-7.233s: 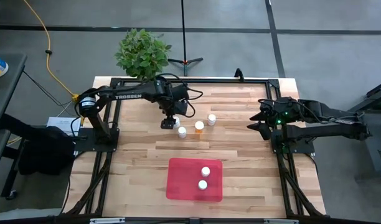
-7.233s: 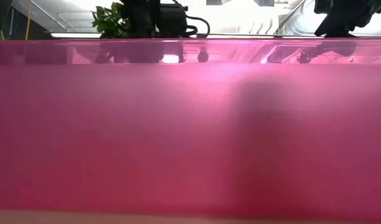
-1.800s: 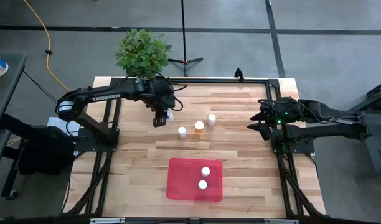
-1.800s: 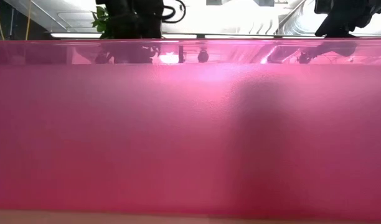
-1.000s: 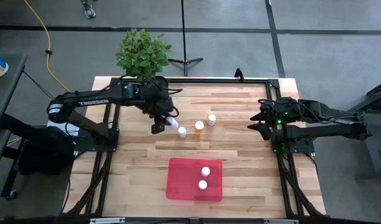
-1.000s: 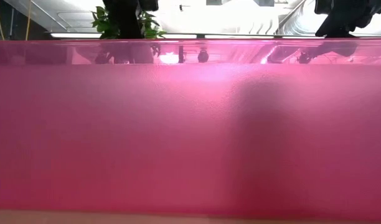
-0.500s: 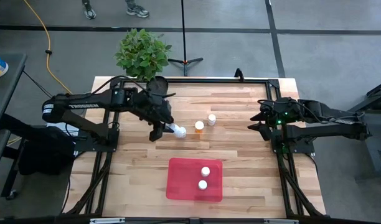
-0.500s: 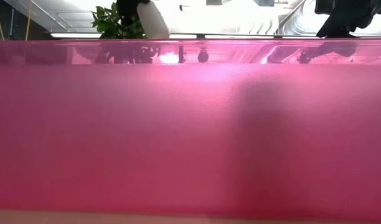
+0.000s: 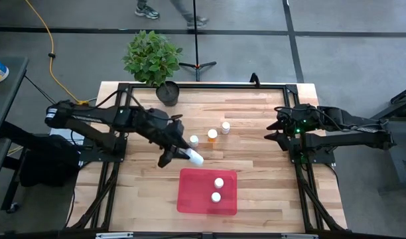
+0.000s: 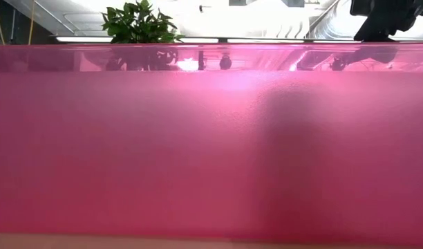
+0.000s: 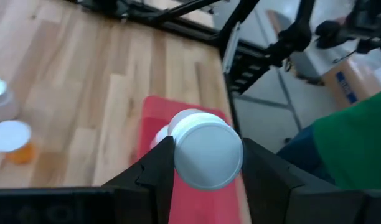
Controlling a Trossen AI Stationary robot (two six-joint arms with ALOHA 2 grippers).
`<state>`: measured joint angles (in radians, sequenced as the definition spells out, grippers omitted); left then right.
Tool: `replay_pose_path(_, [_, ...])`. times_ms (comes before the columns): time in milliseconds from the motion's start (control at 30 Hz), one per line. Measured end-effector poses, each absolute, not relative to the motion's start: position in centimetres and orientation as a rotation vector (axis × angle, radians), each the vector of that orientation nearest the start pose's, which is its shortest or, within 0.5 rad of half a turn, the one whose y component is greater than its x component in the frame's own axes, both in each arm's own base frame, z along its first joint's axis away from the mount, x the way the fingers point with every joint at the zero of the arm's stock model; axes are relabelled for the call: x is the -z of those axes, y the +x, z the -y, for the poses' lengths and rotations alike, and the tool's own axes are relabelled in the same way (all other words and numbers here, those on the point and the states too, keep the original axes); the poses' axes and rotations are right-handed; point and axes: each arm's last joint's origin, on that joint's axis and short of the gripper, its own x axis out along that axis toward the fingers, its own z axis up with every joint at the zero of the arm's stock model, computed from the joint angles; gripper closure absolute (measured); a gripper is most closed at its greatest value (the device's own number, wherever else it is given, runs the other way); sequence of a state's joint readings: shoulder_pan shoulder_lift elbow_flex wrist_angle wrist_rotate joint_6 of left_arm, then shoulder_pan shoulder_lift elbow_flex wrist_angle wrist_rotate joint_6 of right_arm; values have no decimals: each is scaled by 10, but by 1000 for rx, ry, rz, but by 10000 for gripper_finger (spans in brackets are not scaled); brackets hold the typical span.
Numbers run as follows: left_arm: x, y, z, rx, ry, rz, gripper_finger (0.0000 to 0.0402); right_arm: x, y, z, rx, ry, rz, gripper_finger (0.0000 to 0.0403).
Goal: Pick and place pill bottles into a basket
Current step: Put the white pill bottle into the red bin
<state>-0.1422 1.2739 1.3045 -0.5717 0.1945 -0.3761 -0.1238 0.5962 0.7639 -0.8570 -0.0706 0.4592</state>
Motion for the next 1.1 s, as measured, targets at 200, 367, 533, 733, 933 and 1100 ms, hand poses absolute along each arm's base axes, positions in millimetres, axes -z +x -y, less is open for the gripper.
replay_pose_path(200, [-374,272,61,246,-415,-563,213,-290,107,11,180,491,-669,171])
replay_pose_path(367, [-364,279,76,234,-422,-600,213,-290,107,10,149,474,-678,171])
replay_pose_path(533, [-348,289,90,237,-414,-668,213,-289,106,10,142,465,-701,171])
replay_pose_path(733, [-328,303,102,216,-418,-736,213,-287,104,9,135,459,-724,171])
replay_pose_path(933, [-305,309,106,167,-398,-866,213,-286,104,9,132,453,-731,171])
replay_pose_path(1100, [-288,316,108,152,-369,-932,213,-286,103,9,132,450,-739,171])
